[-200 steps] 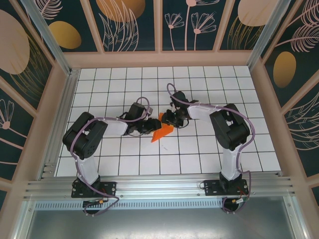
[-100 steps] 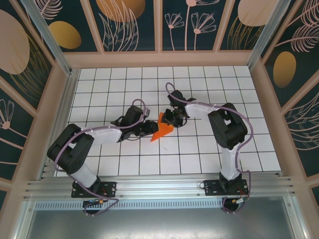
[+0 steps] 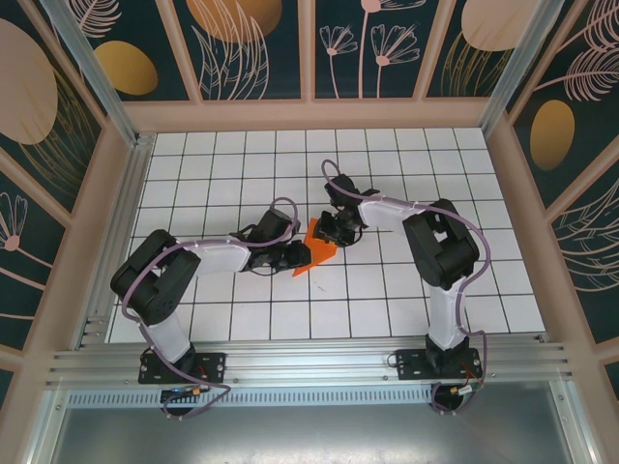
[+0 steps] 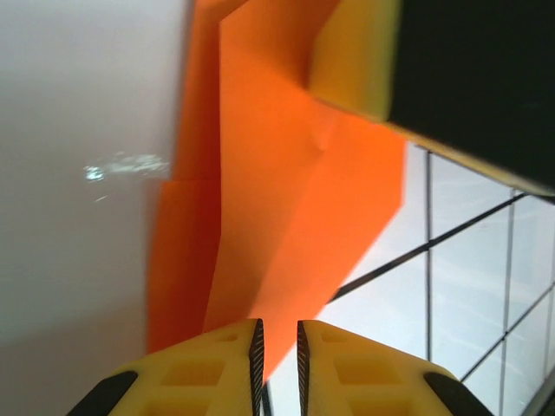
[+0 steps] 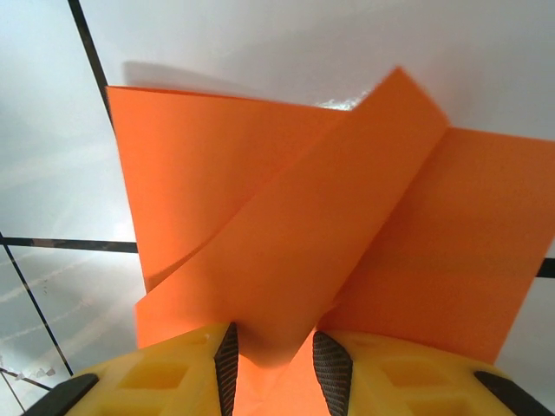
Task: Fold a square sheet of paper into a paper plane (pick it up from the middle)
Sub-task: Fourth fold the wing at the center of the table.
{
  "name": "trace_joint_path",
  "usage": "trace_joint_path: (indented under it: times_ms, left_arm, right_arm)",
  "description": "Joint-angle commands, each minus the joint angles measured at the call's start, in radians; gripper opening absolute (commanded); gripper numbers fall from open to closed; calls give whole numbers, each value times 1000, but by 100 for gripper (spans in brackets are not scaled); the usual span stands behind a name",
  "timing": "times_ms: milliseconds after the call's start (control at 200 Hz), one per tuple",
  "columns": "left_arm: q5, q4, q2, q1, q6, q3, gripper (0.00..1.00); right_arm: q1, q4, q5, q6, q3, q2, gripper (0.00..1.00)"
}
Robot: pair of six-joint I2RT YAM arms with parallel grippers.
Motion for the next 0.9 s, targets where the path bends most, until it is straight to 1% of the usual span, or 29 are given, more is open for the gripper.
trace_joint_path:
  times_ms: [0, 150, 350, 440, 560, 646, 776, 891]
  left_arm:
    - [-24, -53, 17, -3, 23, 20, 19]
    - [-25, -47, 20, -2, 22, 14, 19]
    - [-62, -71, 18, -3, 23, 21, 18]
    - [-69, -70, 10, -2, 20, 16, 18]
    - [-80, -74, 2, -2, 16, 11, 18]
    - [-91, -74, 0, -1, 12, 8, 17]
    - [-97, -71, 1, -1, 4, 3, 16]
    - [-90, -62, 7, -2, -3, 0, 16]
  right_arm:
    - [-13, -123, 188, 6, -65, 129, 36]
    - [-13, -121, 182, 4, -65, 129, 36]
    - [-14, -106, 166, 1, -73, 126, 37]
    - [-15, -77, 140, -6, -86, 113, 39]
    - [-19, -40, 113, -22, -105, 95, 46]
    - [-22, -29, 104, -37, -113, 92, 49]
    - [-26, -8, 96, -65, -130, 86, 50]
    - [-26, 15, 83, -102, -141, 75, 49]
